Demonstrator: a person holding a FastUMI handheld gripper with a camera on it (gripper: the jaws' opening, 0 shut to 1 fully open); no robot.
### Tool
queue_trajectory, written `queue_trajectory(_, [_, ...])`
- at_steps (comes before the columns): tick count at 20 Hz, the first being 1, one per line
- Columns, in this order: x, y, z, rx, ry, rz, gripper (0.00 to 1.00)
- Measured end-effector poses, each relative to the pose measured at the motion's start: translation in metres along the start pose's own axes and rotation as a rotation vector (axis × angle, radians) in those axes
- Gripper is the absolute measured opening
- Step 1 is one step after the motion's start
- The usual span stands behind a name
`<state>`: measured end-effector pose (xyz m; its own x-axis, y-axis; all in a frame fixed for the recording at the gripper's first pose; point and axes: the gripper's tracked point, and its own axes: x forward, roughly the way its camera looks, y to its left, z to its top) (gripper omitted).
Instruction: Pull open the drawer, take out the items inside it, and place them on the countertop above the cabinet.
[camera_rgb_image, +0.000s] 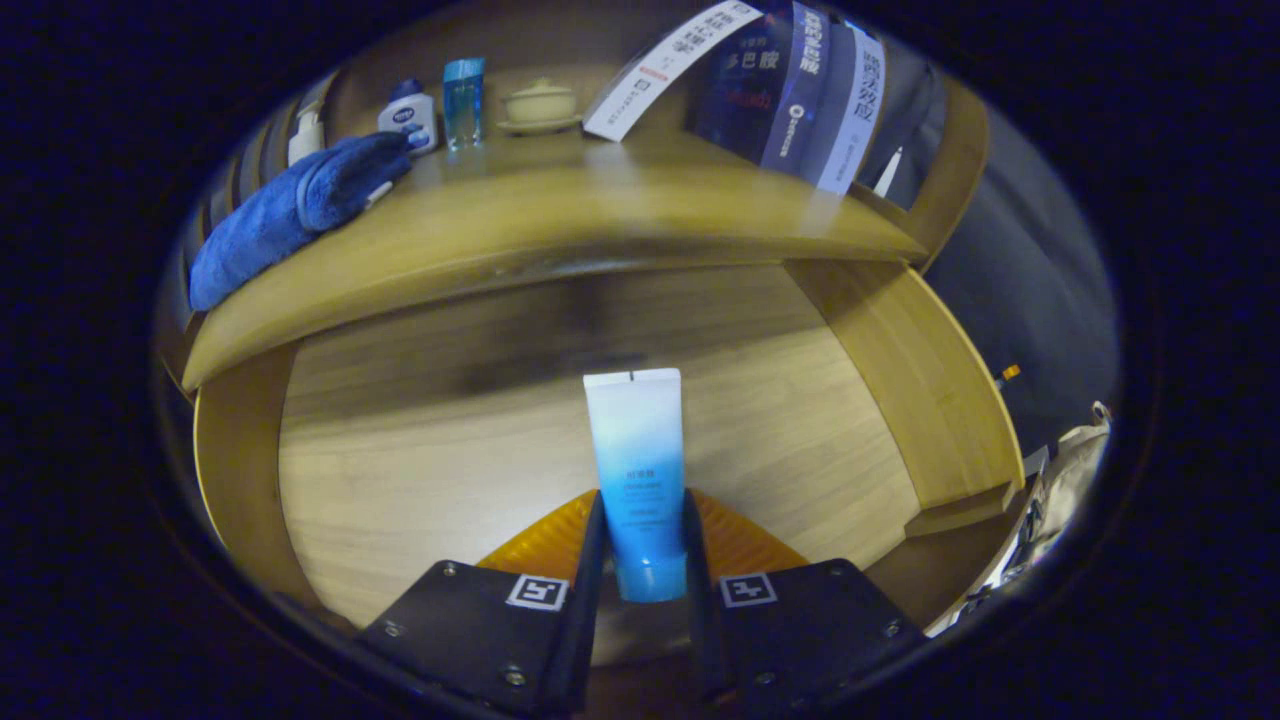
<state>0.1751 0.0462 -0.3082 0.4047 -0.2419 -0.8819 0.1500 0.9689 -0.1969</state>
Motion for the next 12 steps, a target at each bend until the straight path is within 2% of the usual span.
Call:
queue_trajectory(3, [-0.010,0.002,0.009,0.012,-0.070,0.034,0.41])
queue_trajectory(7, [-0.032,-0.009,0.009,-0.008,-0.121,0.015,0.41])
queue_trajectory(12, [-0.073,-0.025,0.034,-0.005,-0.202,-0.031,0.40])
